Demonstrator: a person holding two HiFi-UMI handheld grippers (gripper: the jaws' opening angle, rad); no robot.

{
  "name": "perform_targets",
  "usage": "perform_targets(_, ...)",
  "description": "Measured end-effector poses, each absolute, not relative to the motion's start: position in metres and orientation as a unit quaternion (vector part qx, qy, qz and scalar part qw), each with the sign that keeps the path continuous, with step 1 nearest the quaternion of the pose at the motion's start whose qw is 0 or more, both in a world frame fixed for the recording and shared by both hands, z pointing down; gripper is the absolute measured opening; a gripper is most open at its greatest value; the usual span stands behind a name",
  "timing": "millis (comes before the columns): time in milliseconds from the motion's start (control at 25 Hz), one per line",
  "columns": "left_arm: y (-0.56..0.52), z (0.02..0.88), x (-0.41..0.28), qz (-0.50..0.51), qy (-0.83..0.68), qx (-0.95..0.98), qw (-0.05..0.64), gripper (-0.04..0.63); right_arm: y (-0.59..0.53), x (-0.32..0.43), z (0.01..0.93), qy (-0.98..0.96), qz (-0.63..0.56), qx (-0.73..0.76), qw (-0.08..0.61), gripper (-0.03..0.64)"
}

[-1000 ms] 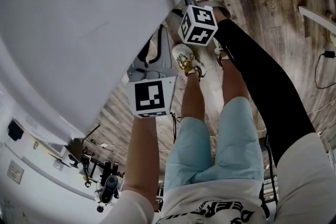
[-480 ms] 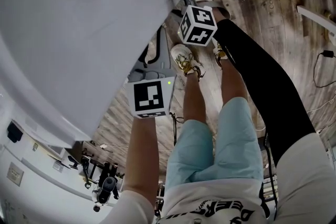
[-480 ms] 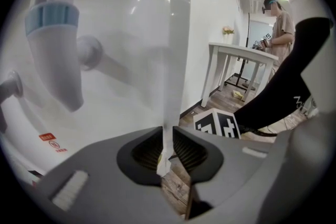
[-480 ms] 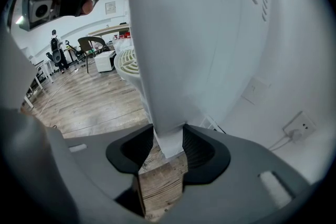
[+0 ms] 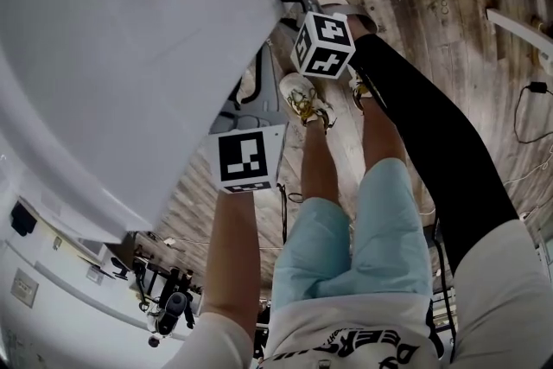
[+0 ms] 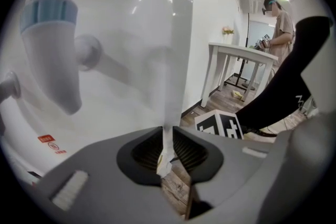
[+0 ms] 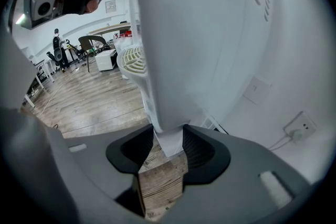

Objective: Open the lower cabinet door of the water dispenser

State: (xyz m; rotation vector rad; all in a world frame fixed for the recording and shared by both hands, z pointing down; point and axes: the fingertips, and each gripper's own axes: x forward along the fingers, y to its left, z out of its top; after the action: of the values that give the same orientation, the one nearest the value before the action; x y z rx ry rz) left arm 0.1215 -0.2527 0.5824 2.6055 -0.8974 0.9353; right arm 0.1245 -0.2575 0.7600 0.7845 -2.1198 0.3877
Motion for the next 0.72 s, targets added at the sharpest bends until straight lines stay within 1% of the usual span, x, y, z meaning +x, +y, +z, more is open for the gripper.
perform_targets(280,-0.250,0.581,0.123,0.319,-0.308,0.889,0.116,0.060,-0.235,0.117,0.761,-0.847,0.171,0.313,0.395,0.170)
perform_targets(720,-0.237,0.576,0.112,0.319,-0.313,0.887,0.118,0.060,-0.223,0.109,0.760,-0.841,0.191,0.316,0.394,0.170)
